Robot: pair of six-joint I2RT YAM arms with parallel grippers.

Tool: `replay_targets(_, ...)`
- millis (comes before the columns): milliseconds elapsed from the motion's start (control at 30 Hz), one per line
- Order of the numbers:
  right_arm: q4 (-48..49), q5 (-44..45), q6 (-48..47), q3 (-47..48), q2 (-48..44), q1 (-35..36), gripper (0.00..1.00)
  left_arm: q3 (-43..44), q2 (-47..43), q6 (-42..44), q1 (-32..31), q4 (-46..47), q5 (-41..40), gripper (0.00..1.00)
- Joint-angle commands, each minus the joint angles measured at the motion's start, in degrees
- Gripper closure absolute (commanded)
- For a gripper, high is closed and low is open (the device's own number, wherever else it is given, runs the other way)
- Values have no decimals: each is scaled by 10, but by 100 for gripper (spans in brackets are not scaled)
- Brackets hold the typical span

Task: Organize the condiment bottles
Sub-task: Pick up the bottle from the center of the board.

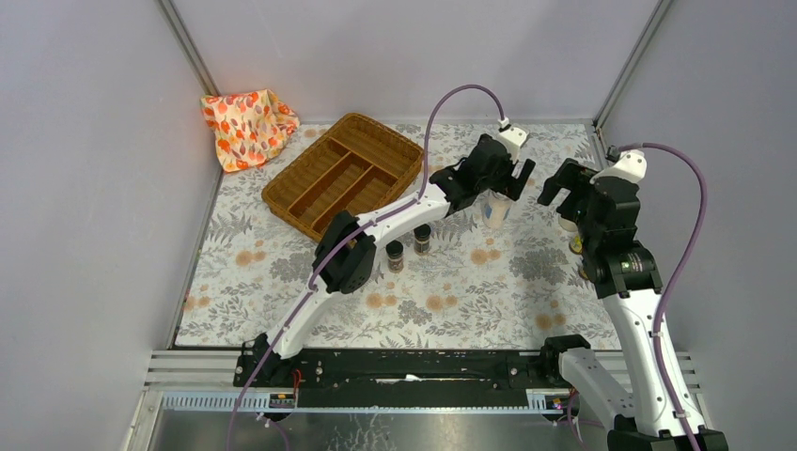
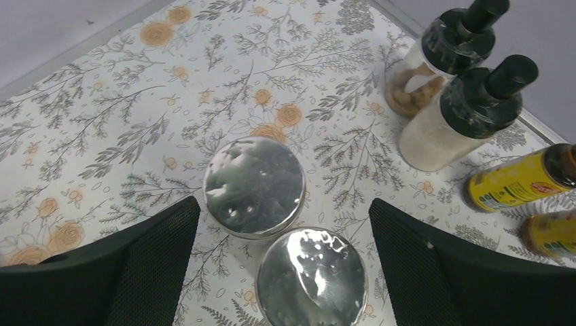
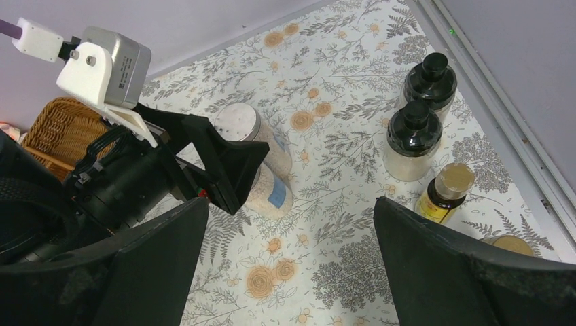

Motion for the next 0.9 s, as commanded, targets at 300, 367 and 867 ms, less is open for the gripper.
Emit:
replay_targets(300,23,-16,15,-3,8,-1,0,-60,-66,-24,-11,-30,-64,1)
replay_targets(367,23,-16,16,-2,7,-1,0,-65,-73,-27,-14,-37,-65,1)
replay_targets(867,20,-9,20,-5,-7,-1,0,-81,-85,-42,-46,-57,-69,1)
